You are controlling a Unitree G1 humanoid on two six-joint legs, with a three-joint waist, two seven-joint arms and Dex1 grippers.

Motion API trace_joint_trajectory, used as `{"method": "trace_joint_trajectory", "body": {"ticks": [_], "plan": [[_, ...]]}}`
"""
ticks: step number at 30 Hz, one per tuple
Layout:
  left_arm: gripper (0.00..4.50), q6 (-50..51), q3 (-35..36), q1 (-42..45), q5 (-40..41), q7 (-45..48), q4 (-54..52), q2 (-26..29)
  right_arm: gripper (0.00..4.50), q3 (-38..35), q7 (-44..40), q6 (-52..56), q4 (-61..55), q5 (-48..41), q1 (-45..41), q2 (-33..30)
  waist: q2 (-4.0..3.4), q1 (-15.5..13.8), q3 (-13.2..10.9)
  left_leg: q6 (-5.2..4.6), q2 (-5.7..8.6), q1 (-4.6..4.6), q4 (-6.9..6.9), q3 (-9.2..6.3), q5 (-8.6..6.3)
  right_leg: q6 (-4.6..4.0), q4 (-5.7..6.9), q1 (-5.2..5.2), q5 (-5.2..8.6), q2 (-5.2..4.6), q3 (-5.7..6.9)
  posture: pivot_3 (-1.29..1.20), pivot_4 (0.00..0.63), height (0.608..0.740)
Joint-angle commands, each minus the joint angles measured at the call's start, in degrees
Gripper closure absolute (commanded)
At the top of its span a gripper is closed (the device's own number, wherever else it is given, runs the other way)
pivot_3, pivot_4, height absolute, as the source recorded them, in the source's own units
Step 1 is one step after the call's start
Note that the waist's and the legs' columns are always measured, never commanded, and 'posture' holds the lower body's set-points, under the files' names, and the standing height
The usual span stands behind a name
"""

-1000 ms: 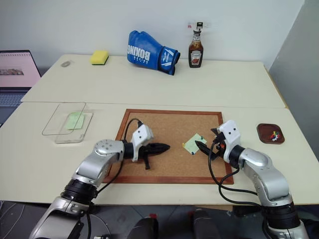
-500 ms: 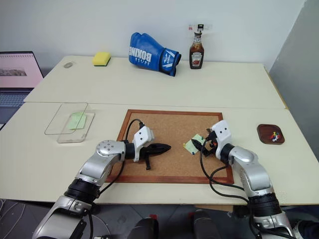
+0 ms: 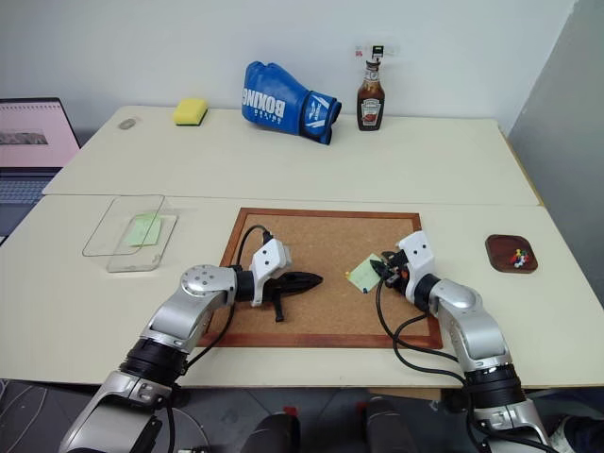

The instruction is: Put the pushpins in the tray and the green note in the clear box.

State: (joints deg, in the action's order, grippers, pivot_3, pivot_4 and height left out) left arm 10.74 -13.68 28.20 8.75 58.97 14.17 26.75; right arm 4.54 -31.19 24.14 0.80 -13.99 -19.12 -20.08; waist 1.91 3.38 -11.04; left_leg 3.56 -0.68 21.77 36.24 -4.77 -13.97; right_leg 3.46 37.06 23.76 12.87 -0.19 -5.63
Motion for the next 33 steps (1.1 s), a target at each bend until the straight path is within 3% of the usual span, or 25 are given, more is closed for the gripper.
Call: {"method": "trace_joint_trajectory", "body": {"ticks": [1, 4, 33], "plan": [[4.50, 0.5, -0.4, -0.5, -1.4, 0.0, 0.7, 0.7, 3.73, -0.5, -0.3, -1.0, -1.4, 0.1, -0.4, 0.2, 0.00, 0.0, 0.0, 0.00, 0.00, 0.00, 0.00, 0.00, 0.00, 0.00, 0.00, 0.00, 0.00, 0.00, 0.00, 0.00, 0.150, 0.740], [4.50, 0.6, -0.6, -0.5, -1.7, -0.1, 0.7, 0.7, 4.44, -0.4, -0.2, -0.9, -1.6, 0.2, -0.2, 0.4, 0.00, 0.1, 0.0, 0.00, 0.00, 0.00, 0.00, 0.00, 0.00, 0.00, 0.00, 0.00, 0.00, 0.00, 0.00, 0.00, 0.150, 0.740], [4.50, 1.8, -2.4, -1.1, -3.4, 0.2, 0.6, 1.4, 4.44, -4.3, 3.6, 7.9, -18.5, -4.2, 1.8, 1.7, -0.14, 0.1, 0.1, 0.00, -0.01, -0.07, 0.04, -0.02, 0.00, 0.00, -0.01, -0.08, 0.00, 0.02, 0.01, 0.00, 0.150, 0.740]]}}
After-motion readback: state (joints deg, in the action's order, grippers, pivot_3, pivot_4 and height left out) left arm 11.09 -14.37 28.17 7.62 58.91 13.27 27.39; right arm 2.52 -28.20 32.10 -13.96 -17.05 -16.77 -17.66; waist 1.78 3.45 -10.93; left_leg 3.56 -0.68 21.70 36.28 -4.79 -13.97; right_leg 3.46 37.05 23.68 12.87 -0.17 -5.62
